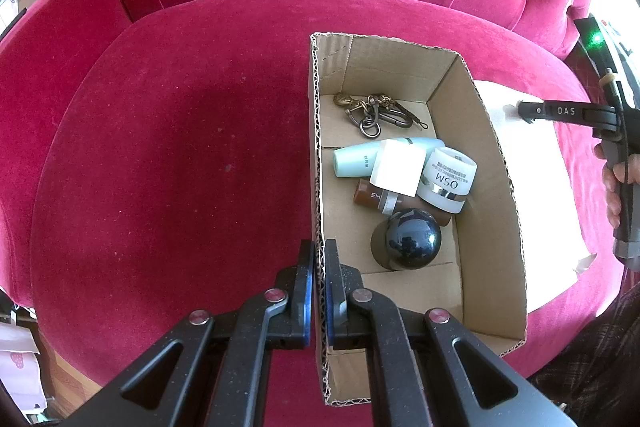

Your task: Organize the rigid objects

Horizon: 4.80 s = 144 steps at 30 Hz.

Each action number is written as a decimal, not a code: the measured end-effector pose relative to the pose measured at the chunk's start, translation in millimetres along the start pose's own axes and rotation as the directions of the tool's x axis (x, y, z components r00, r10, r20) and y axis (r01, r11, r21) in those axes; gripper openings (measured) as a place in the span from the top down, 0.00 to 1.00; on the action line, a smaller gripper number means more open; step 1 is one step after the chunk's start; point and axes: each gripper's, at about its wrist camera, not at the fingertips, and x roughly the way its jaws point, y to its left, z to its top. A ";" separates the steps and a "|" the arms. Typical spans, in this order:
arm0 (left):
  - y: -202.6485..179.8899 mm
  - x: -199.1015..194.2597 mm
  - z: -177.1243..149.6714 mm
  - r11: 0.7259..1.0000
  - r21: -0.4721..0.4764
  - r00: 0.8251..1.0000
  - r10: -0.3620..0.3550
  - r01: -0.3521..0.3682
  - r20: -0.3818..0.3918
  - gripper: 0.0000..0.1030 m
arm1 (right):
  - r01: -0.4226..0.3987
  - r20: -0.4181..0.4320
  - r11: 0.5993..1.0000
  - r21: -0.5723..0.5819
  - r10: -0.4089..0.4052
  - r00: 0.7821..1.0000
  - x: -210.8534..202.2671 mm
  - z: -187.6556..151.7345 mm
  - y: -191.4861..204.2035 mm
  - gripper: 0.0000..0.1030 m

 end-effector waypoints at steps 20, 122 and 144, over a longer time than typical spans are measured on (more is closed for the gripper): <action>-0.5 -1.7 -0.9 1.000 0.000 1.000 0.003 -0.003 0.002 0.96 | 0.013 -0.001 0.999 0.035 -0.013 1.000 -46.5 -1.9 0.8 0.72; -3.1 0.1 -2.7 1.000 0.005 1.000 0.006 -0.006 0.004 0.96 | -0.221 0.014 0.902 -0.371 0.243 0.970 -82.1 -19.7 174.4 0.00; -5.9 -0.5 -2.5 1.000 0.009 1.000 0.013 -0.013 0.007 0.96 | -0.164 0.013 0.931 -0.327 0.178 0.984 -87.6 -25.4 161.0 0.00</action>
